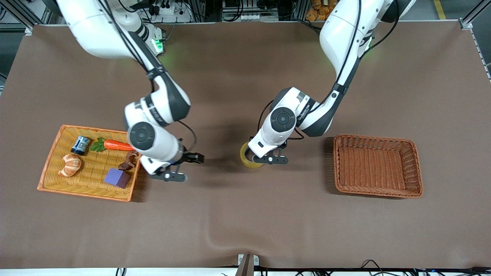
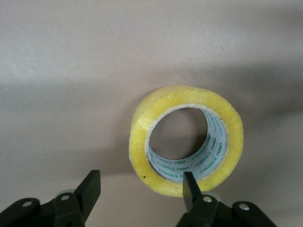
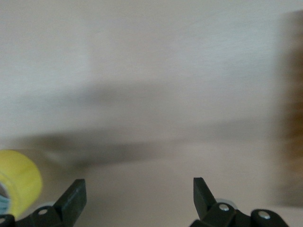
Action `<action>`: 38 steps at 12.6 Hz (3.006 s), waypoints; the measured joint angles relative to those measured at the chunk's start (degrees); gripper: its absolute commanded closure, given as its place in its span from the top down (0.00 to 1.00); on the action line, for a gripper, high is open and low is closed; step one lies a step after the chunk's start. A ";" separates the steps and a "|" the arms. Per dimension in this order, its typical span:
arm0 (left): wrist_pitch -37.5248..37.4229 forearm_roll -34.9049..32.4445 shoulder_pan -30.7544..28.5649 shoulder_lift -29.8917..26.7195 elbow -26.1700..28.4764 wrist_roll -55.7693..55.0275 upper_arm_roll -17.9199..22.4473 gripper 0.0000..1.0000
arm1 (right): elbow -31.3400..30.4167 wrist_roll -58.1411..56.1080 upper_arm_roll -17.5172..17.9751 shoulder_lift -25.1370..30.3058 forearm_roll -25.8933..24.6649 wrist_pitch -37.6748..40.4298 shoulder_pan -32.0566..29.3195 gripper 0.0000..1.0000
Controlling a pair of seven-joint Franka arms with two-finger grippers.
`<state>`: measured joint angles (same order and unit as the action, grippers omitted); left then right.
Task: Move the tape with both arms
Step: 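Withdraw the right gripper toward the yellow tray while the left holds tape, then carry the tape with the left gripper over the brown basket, then lower the tape into the basket and open the left gripper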
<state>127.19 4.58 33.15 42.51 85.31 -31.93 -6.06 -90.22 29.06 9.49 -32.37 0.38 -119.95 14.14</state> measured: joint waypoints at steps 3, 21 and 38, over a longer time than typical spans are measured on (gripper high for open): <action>2.43 0.00 -0.06 1.80 -0.03 0.00 0.08 0.50 | -4.98 -8.84 -0.16 4.00 -0.02 0.09 -6.02 1.00; -15.25 -0.05 -22.06 -21.90 7.78 18.71 1.61 0.00 | -3.87 -35.84 -10.28 31.44 -2.86 23.51 -15.49 1.00; 11.52 -7.08 -36.40 -16.22 24.15 38.16 1.00 1.00 | 3.01 -31.61 -14.28 31.51 0.61 32.44 -14.92 1.00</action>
<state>138.71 -2.50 -3.25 26.30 109.45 6.23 -5.06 -87.22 -2.55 -4.79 -0.86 0.99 -87.51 -0.78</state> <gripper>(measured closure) 0.555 0.000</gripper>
